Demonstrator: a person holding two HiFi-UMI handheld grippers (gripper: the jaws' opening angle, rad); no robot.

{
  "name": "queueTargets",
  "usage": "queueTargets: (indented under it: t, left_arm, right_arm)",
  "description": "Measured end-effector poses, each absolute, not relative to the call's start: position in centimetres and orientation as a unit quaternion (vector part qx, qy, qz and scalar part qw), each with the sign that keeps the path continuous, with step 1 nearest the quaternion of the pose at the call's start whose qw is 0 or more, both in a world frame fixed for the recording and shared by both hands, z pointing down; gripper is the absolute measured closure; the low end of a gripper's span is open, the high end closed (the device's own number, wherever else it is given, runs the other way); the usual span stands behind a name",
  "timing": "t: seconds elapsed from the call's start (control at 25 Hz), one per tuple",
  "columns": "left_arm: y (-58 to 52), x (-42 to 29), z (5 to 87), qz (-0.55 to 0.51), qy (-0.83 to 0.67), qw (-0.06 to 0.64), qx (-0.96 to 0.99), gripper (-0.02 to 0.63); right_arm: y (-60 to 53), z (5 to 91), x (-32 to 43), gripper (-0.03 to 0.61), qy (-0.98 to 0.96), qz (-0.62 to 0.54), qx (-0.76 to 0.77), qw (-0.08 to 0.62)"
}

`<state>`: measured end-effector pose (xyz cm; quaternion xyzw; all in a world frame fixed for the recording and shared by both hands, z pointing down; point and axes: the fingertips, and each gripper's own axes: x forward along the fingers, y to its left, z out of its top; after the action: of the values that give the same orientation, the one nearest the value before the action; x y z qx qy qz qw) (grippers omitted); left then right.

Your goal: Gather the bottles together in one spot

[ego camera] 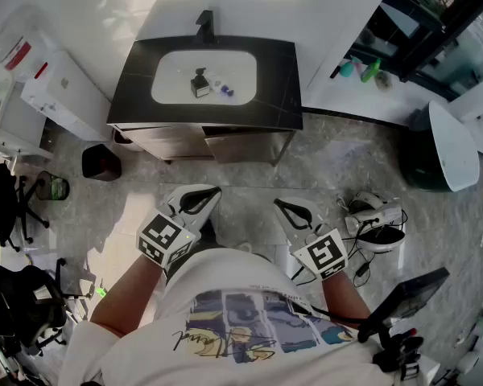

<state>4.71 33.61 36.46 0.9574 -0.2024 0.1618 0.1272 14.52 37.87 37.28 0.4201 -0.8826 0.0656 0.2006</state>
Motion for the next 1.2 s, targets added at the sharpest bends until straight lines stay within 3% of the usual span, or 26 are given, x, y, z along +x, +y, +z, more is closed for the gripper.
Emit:
queueTargets:
  t: [0.84, 1.2]
  left_arm:
    - [29.8, 2.7, 38.5, 0.162, -0.209, 0.164, 0.950, 0.612]
    - [21.6, -2.2, 39.2, 0.147, -0.229, 0.164, 0.948, 0.612]
  right_arm:
    - [33.1, 38.6, 12.9, 0.574, -0.879, 0.082, 0.428, 0.193]
    - [22.7, 40.2, 8.9, 0.525, -0.877, 0.088, 0.426, 0.205]
